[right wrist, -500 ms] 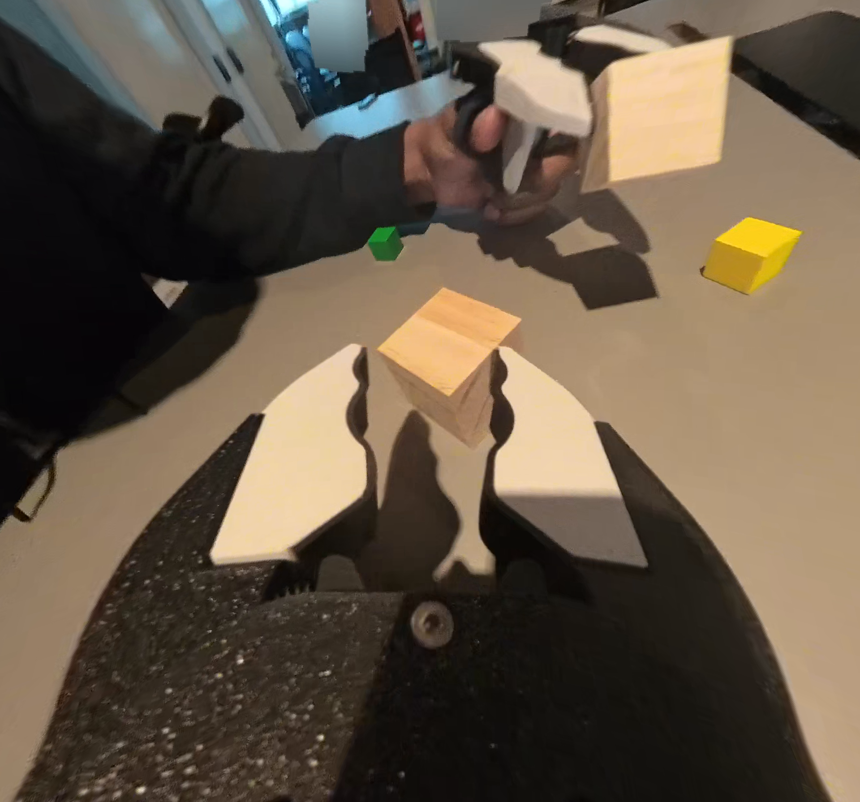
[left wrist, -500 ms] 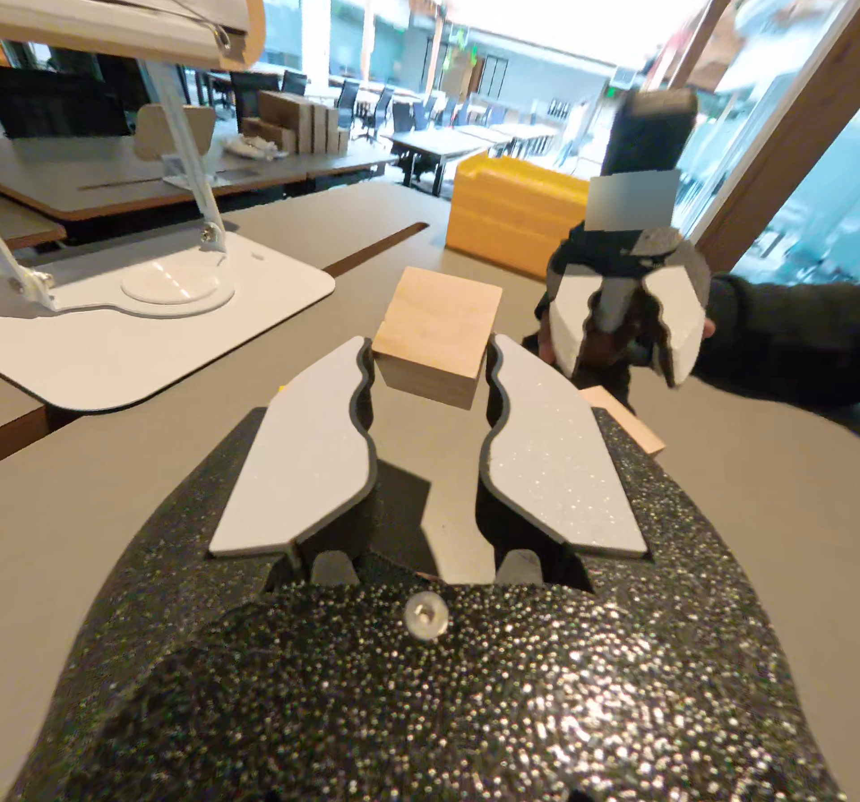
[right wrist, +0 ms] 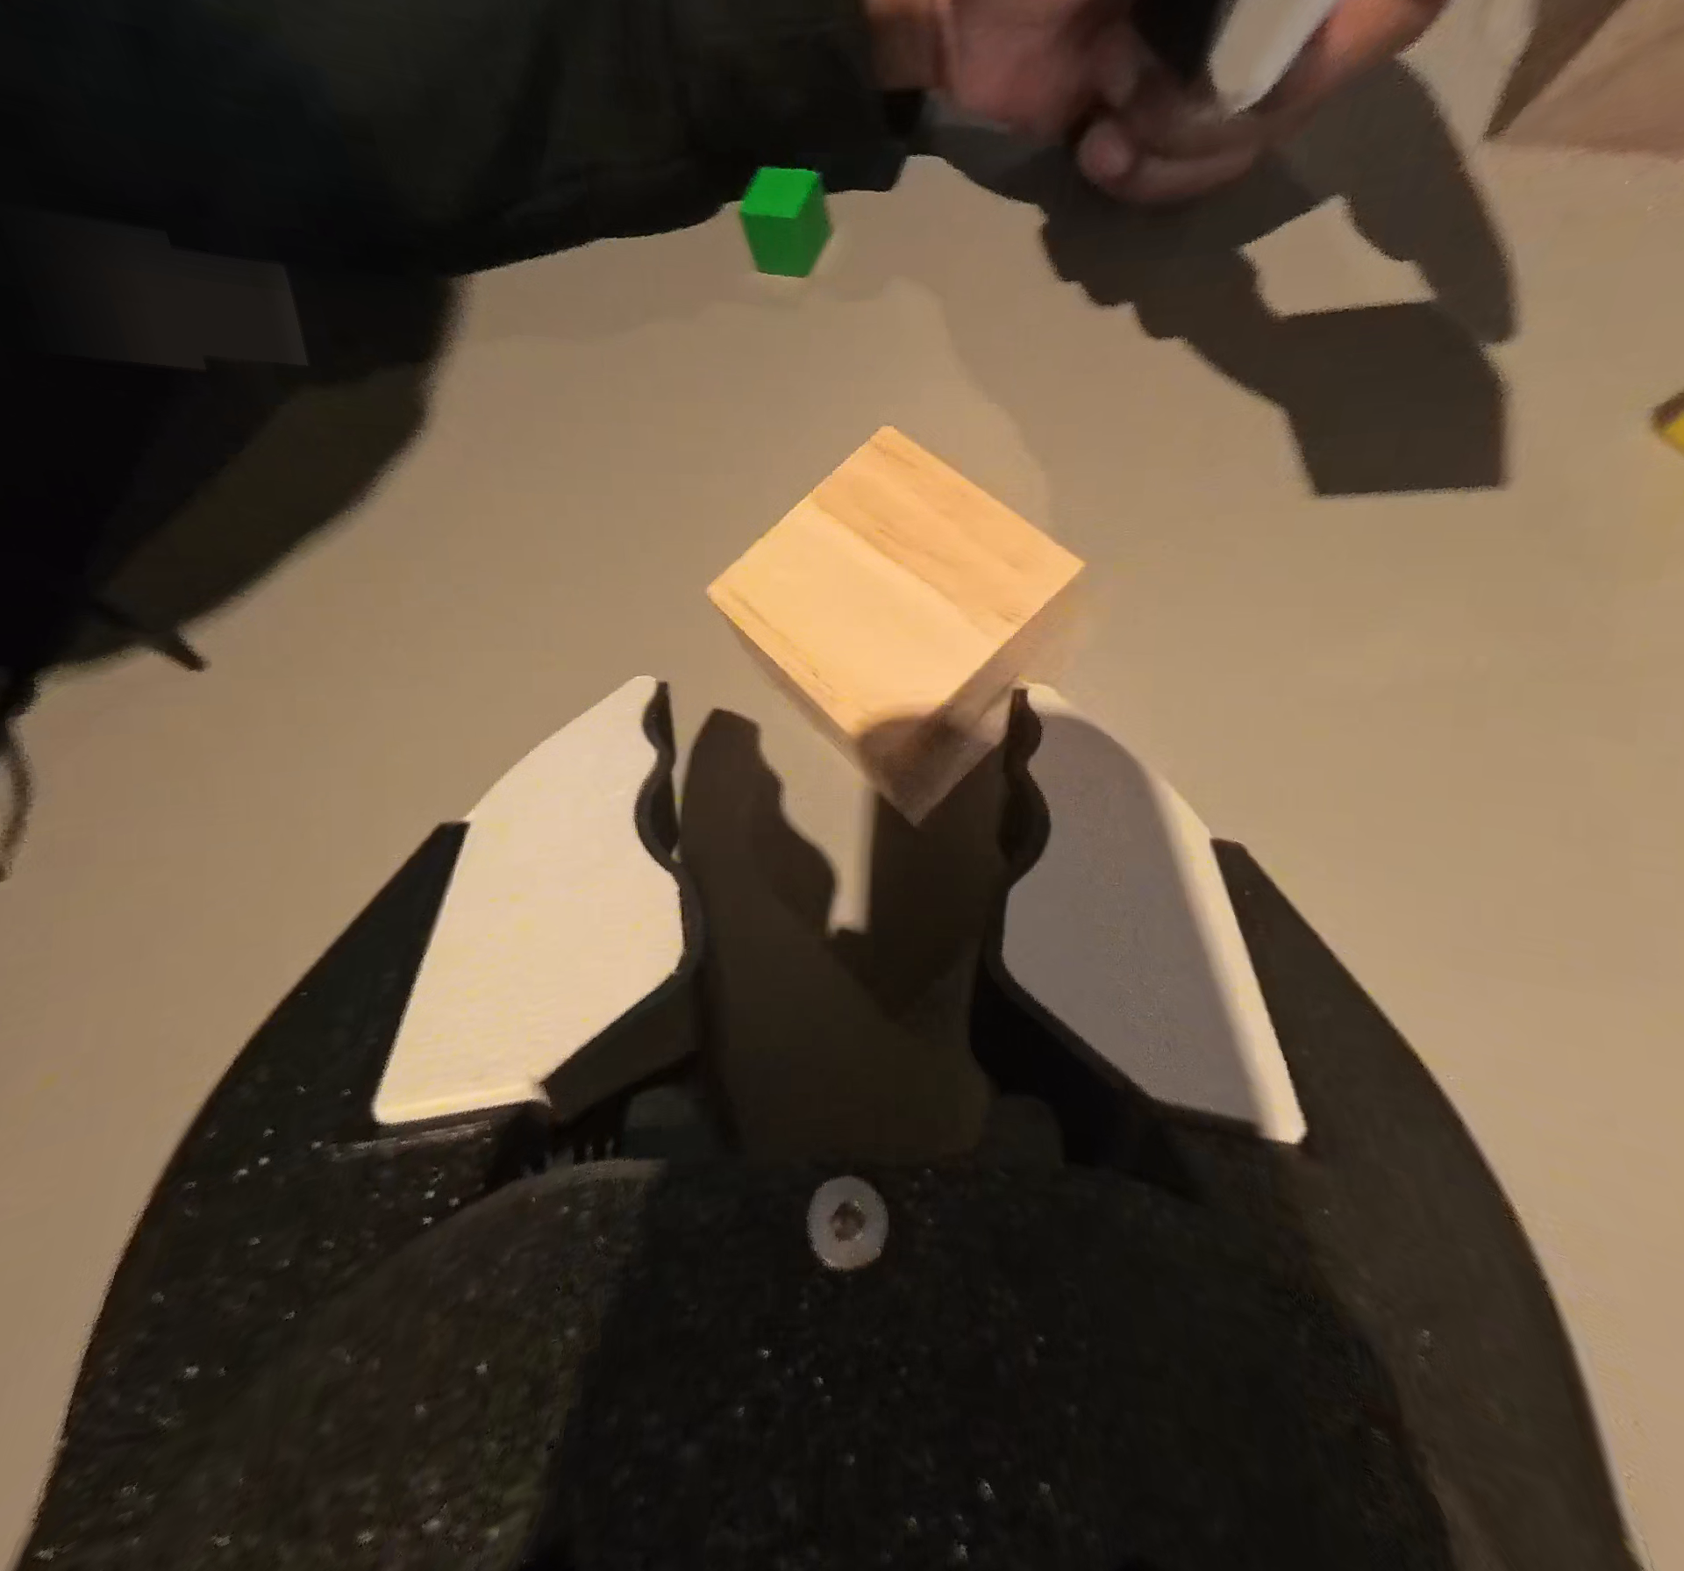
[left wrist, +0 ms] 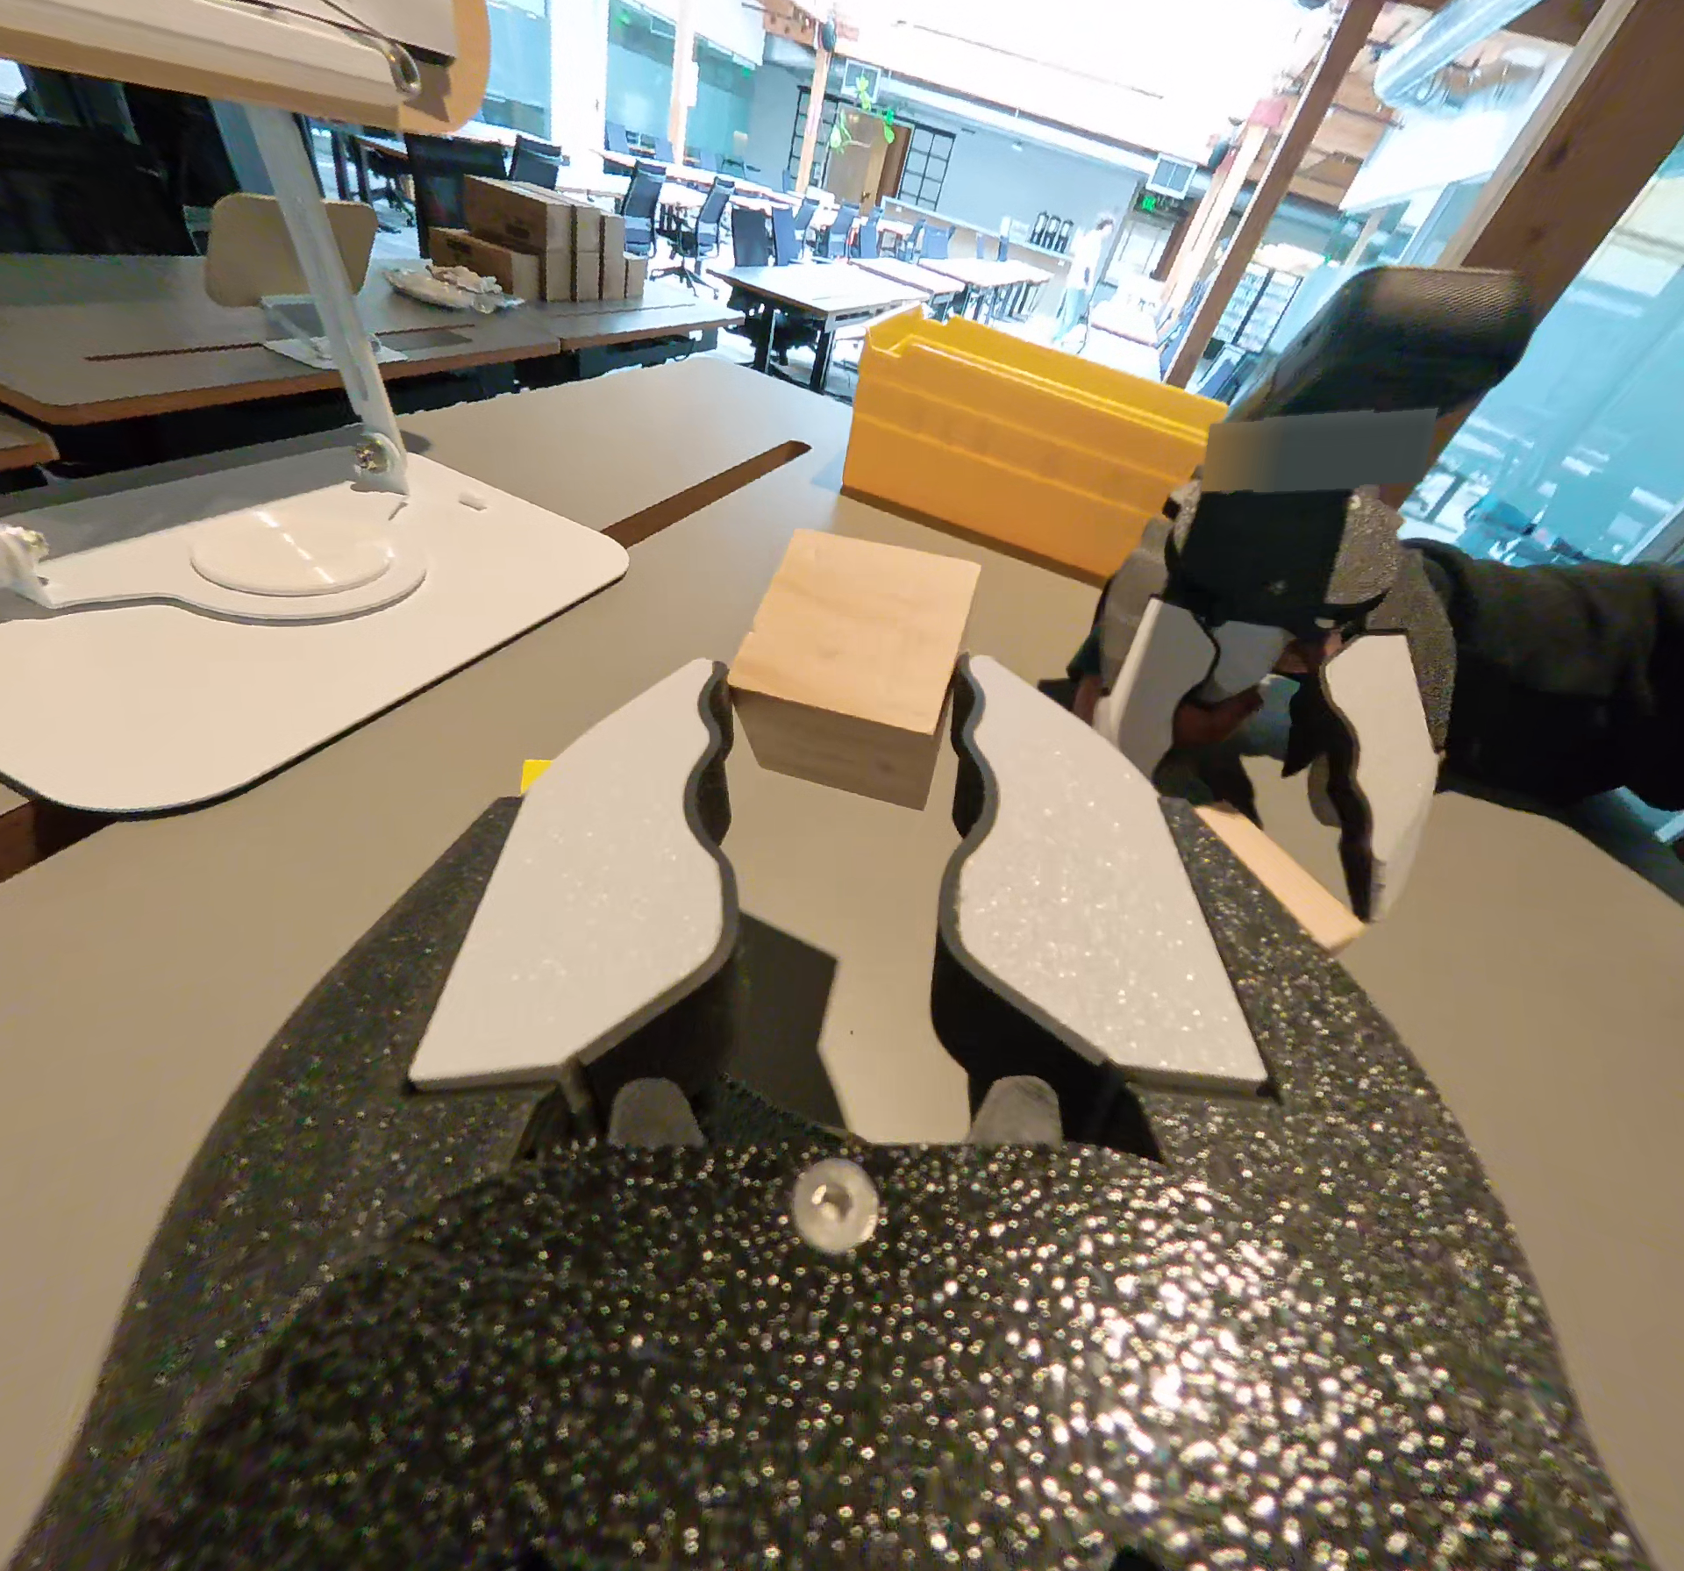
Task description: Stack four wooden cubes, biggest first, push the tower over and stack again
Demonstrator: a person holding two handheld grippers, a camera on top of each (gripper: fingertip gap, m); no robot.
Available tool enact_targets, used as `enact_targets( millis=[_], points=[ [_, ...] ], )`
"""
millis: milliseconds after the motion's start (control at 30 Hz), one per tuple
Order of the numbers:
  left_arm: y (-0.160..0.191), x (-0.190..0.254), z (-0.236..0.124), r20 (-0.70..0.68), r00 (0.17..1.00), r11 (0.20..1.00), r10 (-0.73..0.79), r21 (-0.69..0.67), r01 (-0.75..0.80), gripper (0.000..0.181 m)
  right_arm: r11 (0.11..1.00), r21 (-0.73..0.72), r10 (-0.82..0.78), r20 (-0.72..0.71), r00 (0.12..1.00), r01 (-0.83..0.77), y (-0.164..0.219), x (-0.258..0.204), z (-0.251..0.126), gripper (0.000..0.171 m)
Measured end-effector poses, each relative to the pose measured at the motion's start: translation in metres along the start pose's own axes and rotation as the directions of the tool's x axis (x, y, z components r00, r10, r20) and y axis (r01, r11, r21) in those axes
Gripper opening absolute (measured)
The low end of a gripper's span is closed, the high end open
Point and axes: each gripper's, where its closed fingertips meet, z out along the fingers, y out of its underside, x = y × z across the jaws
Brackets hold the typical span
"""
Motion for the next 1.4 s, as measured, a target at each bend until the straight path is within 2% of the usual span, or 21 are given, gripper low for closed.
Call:
enact_targets(
  millis=[67,167,333,433,500,600,767,867,1000,1100,1200,1400],
  points=[
    [-0.001,-0.001,-0.001,-0.004,1.000,1.000,-0.015,0.007,0.015,0.046,1.000,0.021,0.015,0.043,0.999,-0.016,-0.002,-0.005,-0.004,0.068],
    [0.000,-0.001,0.000,-0.012,1.000,1.000,-0.021,0.003,0.021,0.046,0.998,0.066,0.003,0.015,1.000,-0.004,-0.005,0.003,-0.005,0.074],
    [0.002,0.001,0.004,-0.029,0.999,1.000,-0.017,-0.017,0.017,0.046,0.986,0.104,-0.127,-0.014,0.992,0.128,-0.015,0.014,0.001,0.073],
    [0.002,0.002,0.006,-0.035,0.999,1.000,-0.012,-0.019,0.012,0.046,0.982,0.092,-0.170,0.050,0.984,0.165,-0.020,0.009,0.011,0.065],
    [0.003,0.003,0.006,-0.037,0.999,1.000,-0.008,-0.025,0.007,0.046,0.977,0.075,-0.205,0.037,0.978,0.202,-0.019,0.006,0.016,0.064],
    [0.002,0.003,0.006,-0.036,0.999,1.000,-0.004,-0.021,0.003,0.045,0.979,0.077,-0.184,-0.044,0.982,0.187,-0.021,0.015,0.015,0.063],
    [0.001,0.002,0.005,-0.021,1.000,1.000,0.003,-0.010,-0.004,0.045,0.992,0.127,0.050,-0.326,0.944,-0.009,-0.026,0.066,0.004,0.063],
    [0.005,0.004,0.008,-0.015,1.000,0.999,0.024,-0.038,-0.025,0.046,0.989,0.141,0.091,-0.382,0.920,-0.039,-0.027,0.074,0.003,0.063],
    [0.012,0.017,0.016,-0.051,0.993,0.990,0.108,-0.086,-0.112,0.046,0.982,0.180,0.123,-0.353,0.928,-0.061,-0.029,0.074,-0.001,0.065],
    [0.014,0.030,0.022,-0.079,0.984,0.982,0.161,-0.089,-0.168,0.046,0.954,0.293,0.144,-0.271,0.952,-0.061,-0.037,0.068,-0.013,0.090],
    [0.017,0.041,0.028,-0.094,0.972,0.965,0.217,-0.129,-0.228,0.046,0.909,0.410,0.164,-0.197,0.966,-0.071,-0.044,0.063,-0.029,0.100],
    [0.026,0.055,0.032,-0.147,0.956,0.935,0.254,-0.214,-0.282,0.046,0.898,0.433,0.177,-0.184,0.967,-0.082,-0.045,0.065,-0.034,0.101]
  ],
)
